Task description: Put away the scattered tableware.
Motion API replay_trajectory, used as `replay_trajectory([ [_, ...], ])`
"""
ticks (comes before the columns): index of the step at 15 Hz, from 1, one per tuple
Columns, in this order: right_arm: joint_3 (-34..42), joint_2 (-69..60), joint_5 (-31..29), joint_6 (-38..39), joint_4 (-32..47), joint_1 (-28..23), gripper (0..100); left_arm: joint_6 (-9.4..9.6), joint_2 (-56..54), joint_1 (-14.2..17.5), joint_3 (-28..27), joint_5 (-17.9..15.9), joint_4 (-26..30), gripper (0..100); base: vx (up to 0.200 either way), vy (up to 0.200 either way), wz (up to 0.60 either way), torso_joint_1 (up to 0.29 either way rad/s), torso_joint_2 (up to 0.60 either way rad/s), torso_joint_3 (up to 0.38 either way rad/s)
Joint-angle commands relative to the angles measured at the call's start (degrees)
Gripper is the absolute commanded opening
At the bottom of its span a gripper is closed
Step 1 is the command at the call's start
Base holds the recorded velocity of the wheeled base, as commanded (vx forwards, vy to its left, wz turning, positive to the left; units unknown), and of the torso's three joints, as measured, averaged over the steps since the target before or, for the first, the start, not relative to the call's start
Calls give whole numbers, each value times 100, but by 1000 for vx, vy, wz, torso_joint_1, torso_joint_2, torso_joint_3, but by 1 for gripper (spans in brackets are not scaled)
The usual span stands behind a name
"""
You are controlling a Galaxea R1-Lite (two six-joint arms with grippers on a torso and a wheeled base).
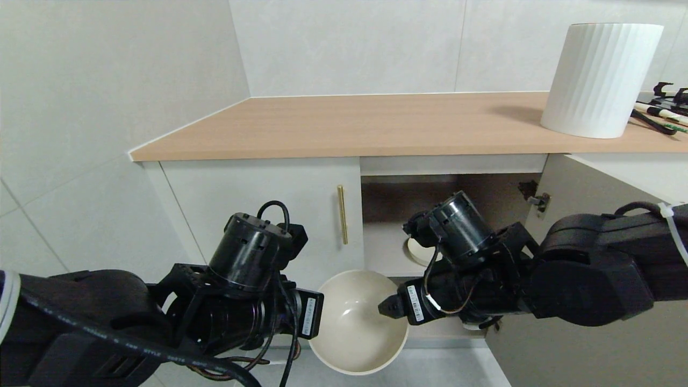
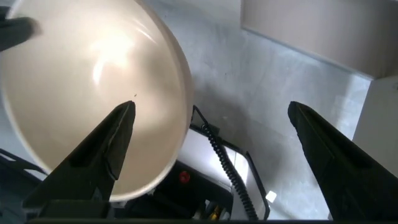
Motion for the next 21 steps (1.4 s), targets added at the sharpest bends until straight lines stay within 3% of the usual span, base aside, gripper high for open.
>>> replay_trajectory([
  [1, 6, 114, -11, 10, -67, 30, 100, -4, -8, -11, 0, 4, -4, 0, 0, 0, 0, 0, 0, 0],
  [2, 14, 114, -28, 10, -120, 39, 0, -4, 1, -11, 9, 13, -4, 0, 0, 0, 0, 0, 0, 0],
  [12, 85, 17, -37, 2, -137, 92, 0, 5, 18, -11, 44, 65, -13, 0, 0, 0, 0, 0, 0, 0],
  [13, 85, 26, -28, 2, -137, 92, 0, 5, 18, -11, 36, 83, -13, 100, 0, 0, 0, 0, 0, 0],
  [21, 50, 386, -222, 19, -234, -75, 0, -12, -34, -3, 18, 92, -22, 100, 0, 0, 0, 0, 0, 0],
])
